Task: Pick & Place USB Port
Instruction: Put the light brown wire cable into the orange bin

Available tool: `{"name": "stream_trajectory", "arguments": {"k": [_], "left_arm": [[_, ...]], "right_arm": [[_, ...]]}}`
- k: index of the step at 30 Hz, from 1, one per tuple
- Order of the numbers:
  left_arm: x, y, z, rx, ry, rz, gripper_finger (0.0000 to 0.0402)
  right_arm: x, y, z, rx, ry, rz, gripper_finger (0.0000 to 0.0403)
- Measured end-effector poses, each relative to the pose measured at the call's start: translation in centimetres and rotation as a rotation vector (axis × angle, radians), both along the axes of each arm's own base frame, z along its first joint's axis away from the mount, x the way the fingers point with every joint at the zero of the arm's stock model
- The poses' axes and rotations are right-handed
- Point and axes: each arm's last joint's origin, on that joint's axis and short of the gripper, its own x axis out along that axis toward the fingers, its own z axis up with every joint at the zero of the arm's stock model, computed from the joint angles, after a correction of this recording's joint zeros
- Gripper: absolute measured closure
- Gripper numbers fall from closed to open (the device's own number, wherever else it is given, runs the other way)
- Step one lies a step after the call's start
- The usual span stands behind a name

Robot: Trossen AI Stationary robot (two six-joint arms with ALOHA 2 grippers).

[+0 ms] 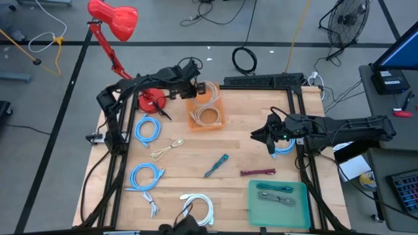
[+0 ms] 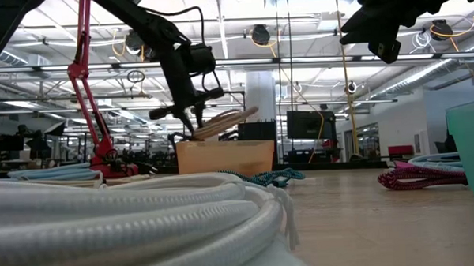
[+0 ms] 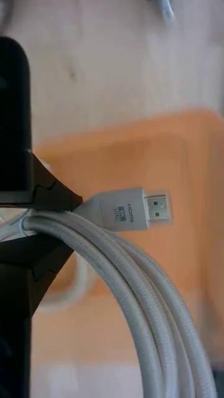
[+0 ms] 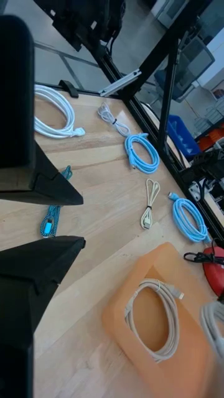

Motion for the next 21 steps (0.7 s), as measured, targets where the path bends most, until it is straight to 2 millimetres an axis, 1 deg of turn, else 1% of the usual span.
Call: {"name": "stream_trajectory", "arguments": {"k": [3,8,10,15,21], "left_arm": [[0.5,0.4,-0.7,-0.010,-0.034,0.001,0.0359],[1.5,0.2,-3.3,-0.074,0.002,-0.020,0.0359],[1.8,0.1,-3.9,-0.089,0.013,-0.024,0.0359],[1.7,0.4,-4.2,-0.064,0.037,0.013,0.0359],[1.2,0.9,-4.2,-0.075,0.045,0.048,0.0359]], "right_arm": [[0.0,0.0,0.0,0.006,-0.001,-0.004,0.0319],[0.0,0.0,0.0,0.018,-0.002,-0.009,0.0319],[0.0,0.0,0.0,0.024,-0.001,-0.012,0.0319],[0.0,0.0,0.0,0.031,-0.002,-0.014,0.0319],[0.0,0.0,0.0,0.030,-0.001,-0.014,0.0319]]}}
